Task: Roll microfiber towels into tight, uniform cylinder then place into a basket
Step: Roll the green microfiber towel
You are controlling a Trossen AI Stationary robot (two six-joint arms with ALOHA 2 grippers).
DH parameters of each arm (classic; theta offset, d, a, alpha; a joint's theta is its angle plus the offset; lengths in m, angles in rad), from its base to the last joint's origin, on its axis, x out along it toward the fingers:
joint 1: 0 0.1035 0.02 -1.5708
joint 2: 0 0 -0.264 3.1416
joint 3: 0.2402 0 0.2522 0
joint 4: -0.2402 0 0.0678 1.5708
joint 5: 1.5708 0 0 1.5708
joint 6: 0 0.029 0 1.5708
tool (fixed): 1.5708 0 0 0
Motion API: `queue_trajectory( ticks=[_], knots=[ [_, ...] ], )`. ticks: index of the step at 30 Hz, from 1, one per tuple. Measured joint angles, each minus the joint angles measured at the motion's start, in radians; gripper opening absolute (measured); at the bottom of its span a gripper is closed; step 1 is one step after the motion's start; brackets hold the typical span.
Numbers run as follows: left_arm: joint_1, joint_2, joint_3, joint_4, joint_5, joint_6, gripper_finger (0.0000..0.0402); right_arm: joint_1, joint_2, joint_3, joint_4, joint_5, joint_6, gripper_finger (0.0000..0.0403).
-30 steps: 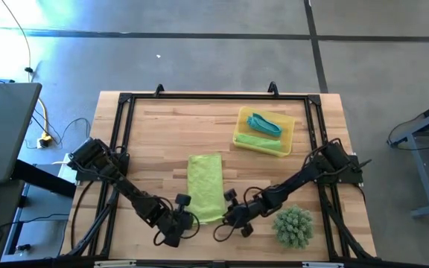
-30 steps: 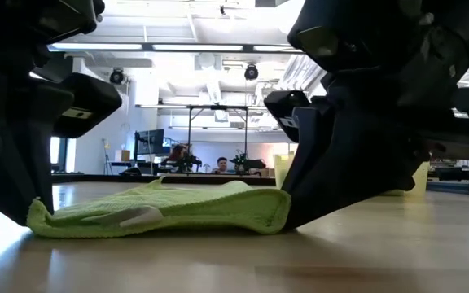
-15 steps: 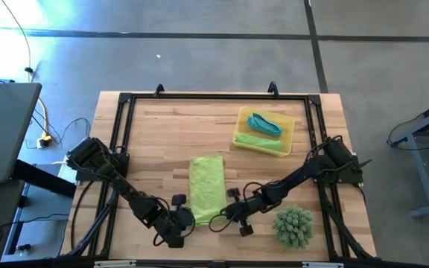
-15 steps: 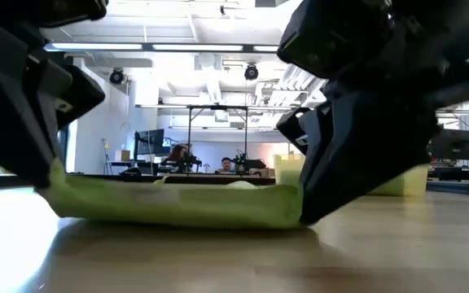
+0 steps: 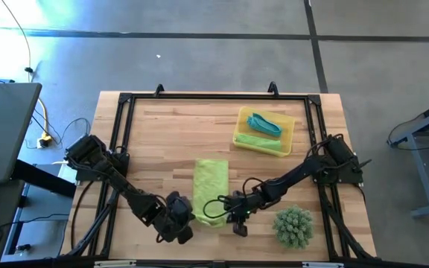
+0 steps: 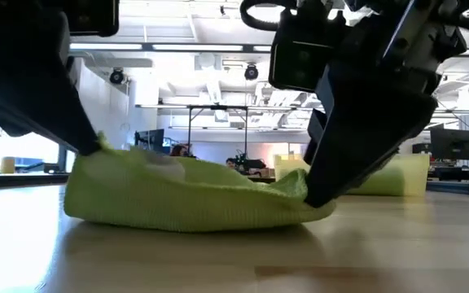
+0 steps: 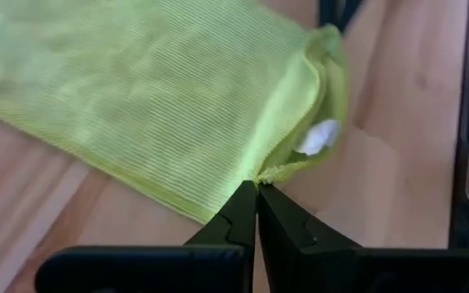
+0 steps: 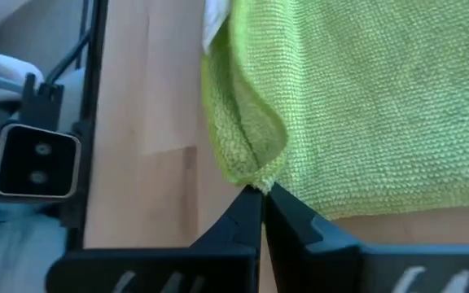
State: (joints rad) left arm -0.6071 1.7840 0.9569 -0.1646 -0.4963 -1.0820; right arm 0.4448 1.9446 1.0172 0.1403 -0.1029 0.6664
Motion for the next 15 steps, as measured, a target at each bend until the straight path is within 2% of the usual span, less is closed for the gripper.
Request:
queue_trajectory(
  ticks=[7, 15],
  knots=[
    [0.011, 0.004, 0.0, -0.095, -0.035, -0.11, 0.0, -0.001, -0.002, 0.002, 0.001, -0.002, 0.071, 0.0],
    [0.031, 0.004, 0.0, -0.11, -0.054, -0.119, 0.0, -0.001, -0.002, 0.002, -0.012, 0.053, 0.123, 0.0]
  ],
)
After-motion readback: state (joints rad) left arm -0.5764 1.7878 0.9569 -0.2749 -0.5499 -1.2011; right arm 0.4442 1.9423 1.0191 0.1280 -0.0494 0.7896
